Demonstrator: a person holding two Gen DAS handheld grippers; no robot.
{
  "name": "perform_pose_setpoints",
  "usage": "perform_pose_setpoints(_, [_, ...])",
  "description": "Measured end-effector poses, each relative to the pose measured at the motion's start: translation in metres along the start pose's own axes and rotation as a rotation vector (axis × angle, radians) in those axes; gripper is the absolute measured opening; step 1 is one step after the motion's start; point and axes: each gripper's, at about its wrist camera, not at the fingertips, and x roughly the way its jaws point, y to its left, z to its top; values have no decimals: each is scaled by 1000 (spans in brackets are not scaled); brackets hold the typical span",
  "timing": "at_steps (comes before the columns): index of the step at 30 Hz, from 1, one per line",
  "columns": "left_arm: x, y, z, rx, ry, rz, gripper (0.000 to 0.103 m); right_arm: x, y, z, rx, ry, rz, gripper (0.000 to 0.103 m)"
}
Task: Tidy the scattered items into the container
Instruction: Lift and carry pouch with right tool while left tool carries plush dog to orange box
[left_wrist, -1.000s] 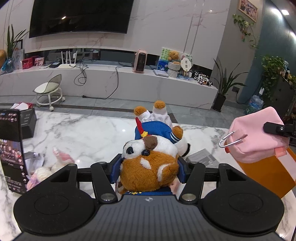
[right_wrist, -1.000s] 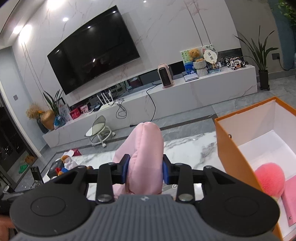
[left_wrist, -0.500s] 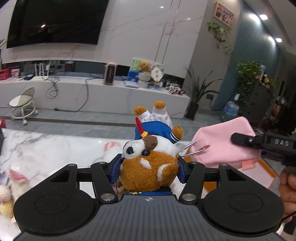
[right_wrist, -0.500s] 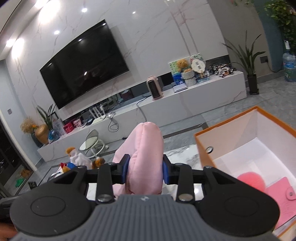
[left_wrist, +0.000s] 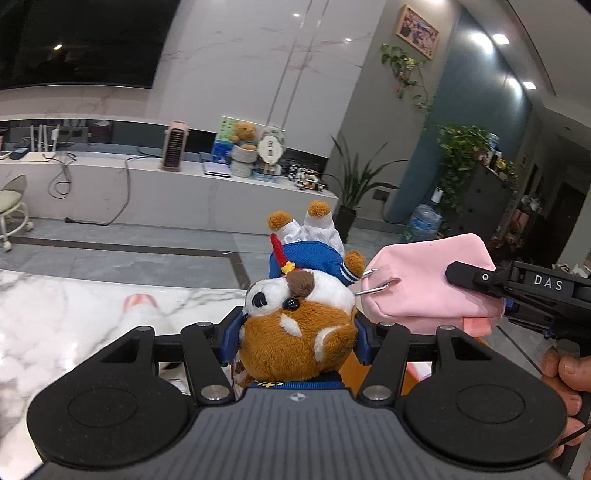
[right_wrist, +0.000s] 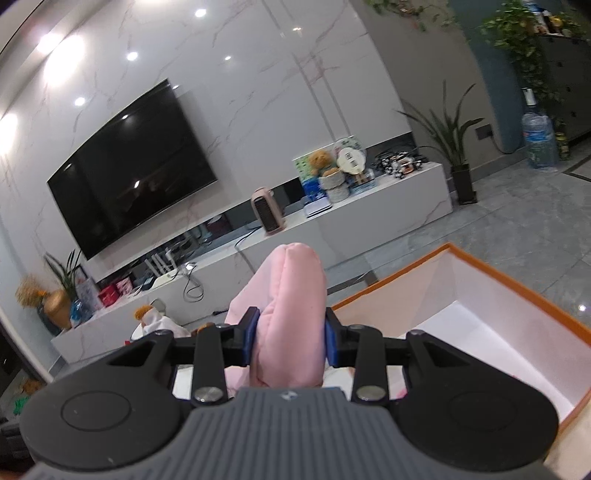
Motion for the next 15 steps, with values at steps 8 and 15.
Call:
perform_pose_setpoints(8, [16, -28, 1, 18, 9, -43, 67, -13, -27, 12, 47, -34, -59, 38])
perform_pose_setpoints(15, [31, -52, -2, 28, 24, -85, 67, -25, -50, 20, 84, -64, -118, 38])
